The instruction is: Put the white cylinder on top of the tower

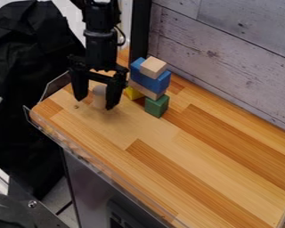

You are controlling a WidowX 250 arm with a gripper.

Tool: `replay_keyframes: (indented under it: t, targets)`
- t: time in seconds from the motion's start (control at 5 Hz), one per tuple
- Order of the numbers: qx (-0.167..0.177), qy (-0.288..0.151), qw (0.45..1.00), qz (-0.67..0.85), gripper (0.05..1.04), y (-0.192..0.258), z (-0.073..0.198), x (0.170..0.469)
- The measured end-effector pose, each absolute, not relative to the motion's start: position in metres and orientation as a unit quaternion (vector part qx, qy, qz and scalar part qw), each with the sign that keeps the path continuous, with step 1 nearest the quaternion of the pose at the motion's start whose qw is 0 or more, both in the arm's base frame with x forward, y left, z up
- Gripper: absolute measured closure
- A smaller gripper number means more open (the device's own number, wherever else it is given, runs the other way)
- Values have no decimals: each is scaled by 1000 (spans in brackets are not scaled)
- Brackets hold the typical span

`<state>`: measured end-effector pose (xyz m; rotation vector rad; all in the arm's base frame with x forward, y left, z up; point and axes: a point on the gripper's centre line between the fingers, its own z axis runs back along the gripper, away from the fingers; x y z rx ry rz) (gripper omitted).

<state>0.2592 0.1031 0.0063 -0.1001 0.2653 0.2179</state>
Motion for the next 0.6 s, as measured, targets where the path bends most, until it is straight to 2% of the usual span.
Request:
replay_keyframes:
  t: [0.4,0.6]
  targets:
    - [-38,138,983,119,120,110,0,263]
    - [-36,138,982,124,387,110,-4,264]
